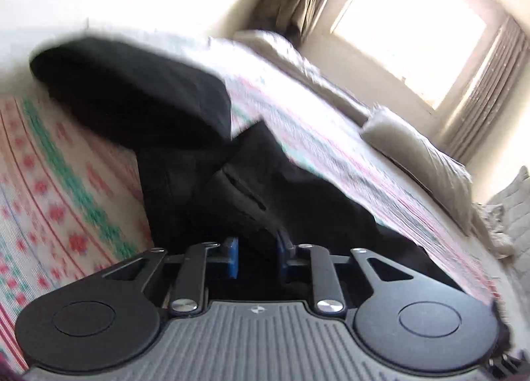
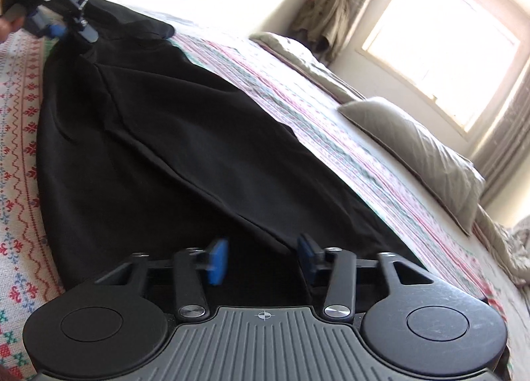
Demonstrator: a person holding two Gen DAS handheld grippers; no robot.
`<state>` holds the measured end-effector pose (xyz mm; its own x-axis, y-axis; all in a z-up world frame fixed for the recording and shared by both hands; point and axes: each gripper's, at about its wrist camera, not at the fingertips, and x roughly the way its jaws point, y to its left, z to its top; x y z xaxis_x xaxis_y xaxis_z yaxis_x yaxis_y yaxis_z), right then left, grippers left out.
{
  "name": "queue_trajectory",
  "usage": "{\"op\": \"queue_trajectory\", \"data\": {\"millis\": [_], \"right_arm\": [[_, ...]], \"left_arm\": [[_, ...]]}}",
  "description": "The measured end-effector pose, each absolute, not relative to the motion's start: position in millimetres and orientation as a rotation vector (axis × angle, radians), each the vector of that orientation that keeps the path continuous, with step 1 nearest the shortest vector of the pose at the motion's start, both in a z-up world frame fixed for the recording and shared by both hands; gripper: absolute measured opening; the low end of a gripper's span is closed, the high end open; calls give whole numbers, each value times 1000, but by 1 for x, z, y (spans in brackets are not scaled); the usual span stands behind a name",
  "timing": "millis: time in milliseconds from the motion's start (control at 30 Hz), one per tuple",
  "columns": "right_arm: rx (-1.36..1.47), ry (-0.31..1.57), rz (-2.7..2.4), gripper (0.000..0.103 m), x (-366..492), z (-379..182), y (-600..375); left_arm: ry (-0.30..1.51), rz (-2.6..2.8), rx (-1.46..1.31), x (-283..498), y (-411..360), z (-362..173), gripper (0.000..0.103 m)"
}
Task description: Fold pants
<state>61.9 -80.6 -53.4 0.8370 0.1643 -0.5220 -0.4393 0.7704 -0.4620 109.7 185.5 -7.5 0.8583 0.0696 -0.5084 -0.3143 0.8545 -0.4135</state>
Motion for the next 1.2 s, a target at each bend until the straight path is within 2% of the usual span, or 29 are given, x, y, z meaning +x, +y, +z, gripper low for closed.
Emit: {"op": "queue_trajectory", "data": {"millis": [33,267,433,600,700,767,833,867,967,1033,1100,1200], "right_arm": [[-611,491,351,2,64,-54,-81],[-592,452,374,0,51,-29,-77],[-605,449,466,0,27,-17,-75],[-705,497,586,0,8,-29,-56],[-735,545,617,1,1,-37,-46],[-749,563,617,2,3,-42,-42],[-733,579,618,4,6,-40,-42],[-699,597,620,9,8,-38,-44],[-576,655,638,11,16,-29,-56],[-462,694,644,16,22,-22,-70],[-347,728,630,33,29,-13,-86],[-226,723,575,46,35,0,-108]], "left_arm": [[480,218,-487,109,183,-3,28],[430,236,-384,105,182,12,27],[495,283,-427,105,201,7,26],[590,352,-405,105,206,-2,28],[718,397,-371,110,208,-15,35],[732,398,-342,109,205,-16,38],[724,422,-312,107,202,-12,50],[718,431,-312,104,202,-9,52],[711,425,-326,94,202,-3,63],[697,377,-326,86,198,2,77],[678,331,-300,83,188,11,82],[683,279,-230,85,169,15,89]]}}
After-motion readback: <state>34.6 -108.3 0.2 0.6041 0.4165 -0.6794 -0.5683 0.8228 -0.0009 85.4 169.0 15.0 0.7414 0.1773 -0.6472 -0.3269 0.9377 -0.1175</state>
